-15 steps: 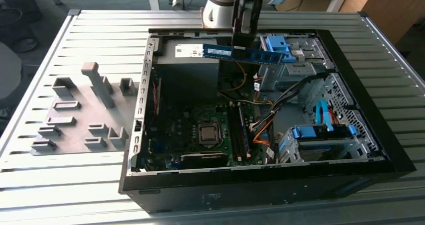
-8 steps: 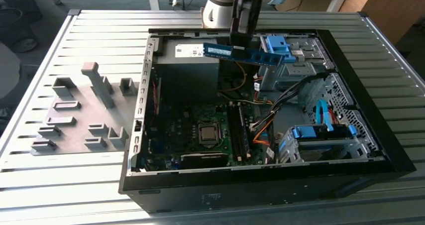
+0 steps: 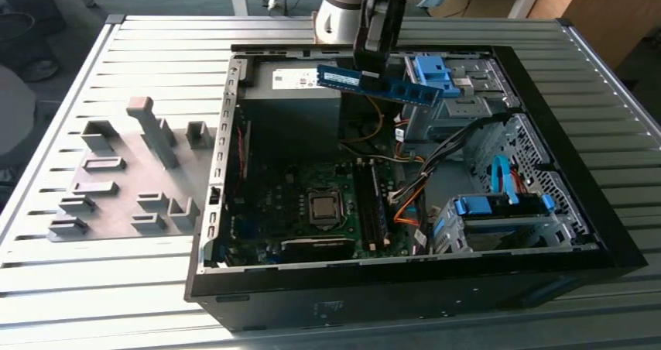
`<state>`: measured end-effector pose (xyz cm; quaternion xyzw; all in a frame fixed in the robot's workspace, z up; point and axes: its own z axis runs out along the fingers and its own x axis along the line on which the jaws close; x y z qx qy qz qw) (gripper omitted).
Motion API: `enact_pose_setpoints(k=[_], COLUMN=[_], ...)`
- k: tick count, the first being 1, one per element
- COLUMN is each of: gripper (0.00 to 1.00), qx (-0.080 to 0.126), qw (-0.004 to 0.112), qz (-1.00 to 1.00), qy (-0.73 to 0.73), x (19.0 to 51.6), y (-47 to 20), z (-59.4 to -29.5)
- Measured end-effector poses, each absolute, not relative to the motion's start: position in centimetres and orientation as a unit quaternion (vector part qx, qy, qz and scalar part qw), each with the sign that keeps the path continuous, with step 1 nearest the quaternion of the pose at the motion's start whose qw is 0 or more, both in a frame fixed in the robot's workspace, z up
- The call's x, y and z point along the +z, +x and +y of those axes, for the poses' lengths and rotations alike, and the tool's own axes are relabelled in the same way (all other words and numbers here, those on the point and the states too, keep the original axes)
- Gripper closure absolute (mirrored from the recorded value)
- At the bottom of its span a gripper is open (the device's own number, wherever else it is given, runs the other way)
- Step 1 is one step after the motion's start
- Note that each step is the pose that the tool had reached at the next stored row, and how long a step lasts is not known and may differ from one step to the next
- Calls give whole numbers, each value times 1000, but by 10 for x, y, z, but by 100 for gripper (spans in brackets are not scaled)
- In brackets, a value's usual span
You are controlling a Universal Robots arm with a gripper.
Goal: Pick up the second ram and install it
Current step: 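Insert the second ram into the second slot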
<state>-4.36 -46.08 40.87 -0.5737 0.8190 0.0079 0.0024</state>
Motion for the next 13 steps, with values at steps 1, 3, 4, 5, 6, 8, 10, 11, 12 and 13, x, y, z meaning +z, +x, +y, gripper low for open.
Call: enact_pose_setpoints(k=[1,3,4,5,6,8,10,11,12,13], gripper=[86,86,86,86,86,86,86,86,86,86], qx=[8,8,8,8,8,8,8,8,8,8], qw=[2,2,2,2,2,2,2,2,2,2], qz=[819,819,819,819,819,819,819,819,820,820], qy=[-574,-574,-574,-574,-574,-574,-574,-573,-573,-572], x=[409,409,409,409,409,409,409,409,409,409], y=[-44,-44,-44,-44,-44,-44,-44,-44,-44,-44], z=[-461,-461,-461,-461,-461,-461,-461,-461,-461,-461])
